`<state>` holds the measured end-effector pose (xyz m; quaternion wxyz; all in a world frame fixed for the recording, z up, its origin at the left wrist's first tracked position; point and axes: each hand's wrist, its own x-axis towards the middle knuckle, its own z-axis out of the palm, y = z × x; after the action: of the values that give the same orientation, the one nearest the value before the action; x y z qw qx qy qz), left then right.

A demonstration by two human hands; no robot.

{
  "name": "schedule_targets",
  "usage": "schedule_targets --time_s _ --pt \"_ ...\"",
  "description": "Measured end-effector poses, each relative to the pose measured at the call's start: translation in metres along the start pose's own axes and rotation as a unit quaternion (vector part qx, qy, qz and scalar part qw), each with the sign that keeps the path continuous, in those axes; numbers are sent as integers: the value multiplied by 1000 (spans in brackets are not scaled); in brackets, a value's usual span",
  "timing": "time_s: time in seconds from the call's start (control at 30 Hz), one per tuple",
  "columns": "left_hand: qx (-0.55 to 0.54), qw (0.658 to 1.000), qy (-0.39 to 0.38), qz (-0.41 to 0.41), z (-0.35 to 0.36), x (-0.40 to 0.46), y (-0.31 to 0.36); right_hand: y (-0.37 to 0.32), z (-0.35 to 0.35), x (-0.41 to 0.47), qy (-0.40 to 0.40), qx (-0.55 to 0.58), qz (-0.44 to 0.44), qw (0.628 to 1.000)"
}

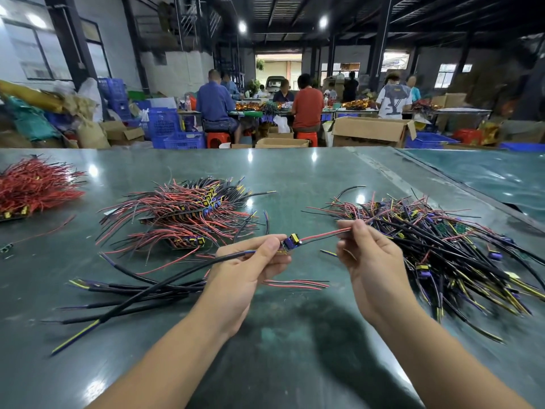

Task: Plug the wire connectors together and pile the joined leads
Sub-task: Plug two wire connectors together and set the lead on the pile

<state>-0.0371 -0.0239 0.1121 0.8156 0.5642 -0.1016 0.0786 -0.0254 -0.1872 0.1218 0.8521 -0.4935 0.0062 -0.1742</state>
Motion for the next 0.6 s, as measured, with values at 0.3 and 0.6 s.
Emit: schedule_targets --time_s 0.3,0.6 --pt "-11 999 -26 -14 10 -5 -1 -12 -9 18 145 124 -74 979" --pt "-33 999 -5 -15 5 -4 -2 20 18 -27 -193 -112 93 970"
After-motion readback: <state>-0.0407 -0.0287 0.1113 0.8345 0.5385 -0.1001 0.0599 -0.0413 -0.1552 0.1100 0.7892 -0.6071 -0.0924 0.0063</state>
